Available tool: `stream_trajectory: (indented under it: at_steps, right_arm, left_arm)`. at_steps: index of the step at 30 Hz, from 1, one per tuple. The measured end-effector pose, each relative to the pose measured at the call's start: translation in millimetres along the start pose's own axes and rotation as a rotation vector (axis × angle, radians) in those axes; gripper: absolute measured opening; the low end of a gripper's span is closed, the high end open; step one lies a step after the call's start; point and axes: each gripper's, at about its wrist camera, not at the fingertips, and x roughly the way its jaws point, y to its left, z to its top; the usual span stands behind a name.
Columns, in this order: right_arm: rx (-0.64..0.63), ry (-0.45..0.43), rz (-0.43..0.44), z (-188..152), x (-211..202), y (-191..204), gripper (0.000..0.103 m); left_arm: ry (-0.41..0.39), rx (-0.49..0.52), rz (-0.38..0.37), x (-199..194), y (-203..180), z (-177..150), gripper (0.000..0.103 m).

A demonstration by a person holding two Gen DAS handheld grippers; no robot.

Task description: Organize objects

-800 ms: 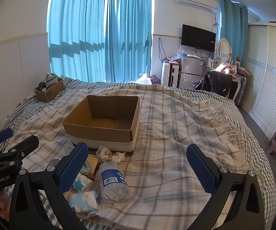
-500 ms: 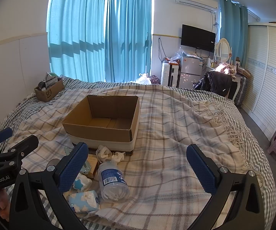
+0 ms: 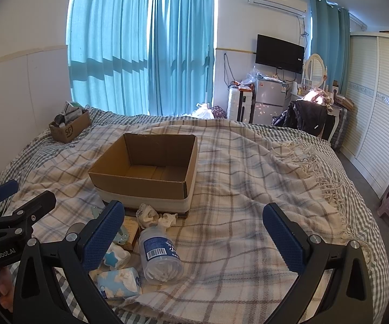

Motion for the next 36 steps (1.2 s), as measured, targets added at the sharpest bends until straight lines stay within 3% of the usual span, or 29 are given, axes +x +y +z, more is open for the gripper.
stream_trajectory:
  at_steps: [9, 13, 26, 33, 36]
  right_arm:
    - [-0.013, -0.009, 0.018, 4.0, -5.8, 3.8, 0.103]
    - [-0.012, 0.007, 0.031, 2.6, 1.9, 3.0, 0.103]
    - [-0.021, 0.196, 0.051, -32.9, 67.2, -0.3, 0.103]
    - [-0.011, 0.288, 0.104, -48.2, 93.1, 0.4, 0.103]
    - [-0.028, 0.332, 0.133, -53.5, 103.5, 6.8, 0.103]
  left_arm:
    - [-0.01, 0.009, 0.009, -1.3, 2.2, -1.4, 0.103]
    - [0.021, 0.011, 0.02, 8.6, 4.6, -4.4, 0.103]
    - [0.327, -0.002, -0.008, 90.7, 13.4, -61.4, 0.103]
    - [0.41, -0.032, -0.007, 116.1, 20.7, -78.0, 0.103]
    - [0.431, -0.04, -0.009, 122.0, 23.6, -81.4, 0.095]
